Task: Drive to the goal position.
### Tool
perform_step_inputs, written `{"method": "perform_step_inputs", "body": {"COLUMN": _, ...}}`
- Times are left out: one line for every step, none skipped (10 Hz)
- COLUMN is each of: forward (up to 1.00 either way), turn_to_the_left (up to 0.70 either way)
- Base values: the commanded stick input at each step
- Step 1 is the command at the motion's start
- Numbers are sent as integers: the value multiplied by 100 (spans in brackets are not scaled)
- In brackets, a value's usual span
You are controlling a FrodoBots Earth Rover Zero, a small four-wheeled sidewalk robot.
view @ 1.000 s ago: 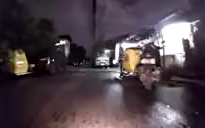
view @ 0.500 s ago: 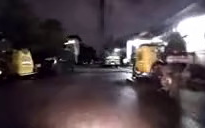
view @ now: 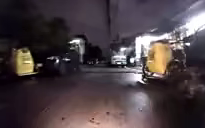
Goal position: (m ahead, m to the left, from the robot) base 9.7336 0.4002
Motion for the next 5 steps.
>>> {"method": "perform_step_inputs", "body": {"forward": 100, "turn_to_the_left": 0}}
{"method": "perform_step_inputs", "body": {"forward": 100, "turn_to_the_left": 0}}
{"method": "perform_step_inputs", "body": {"forward": 100, "turn_to_the_left": -27}}
{"method": "perform_step_inputs", "body": {"forward": 100, "turn_to_the_left": -14}}
{"method": "perform_step_inputs", "body": {"forward": 100, "turn_to_the_left": 0}}
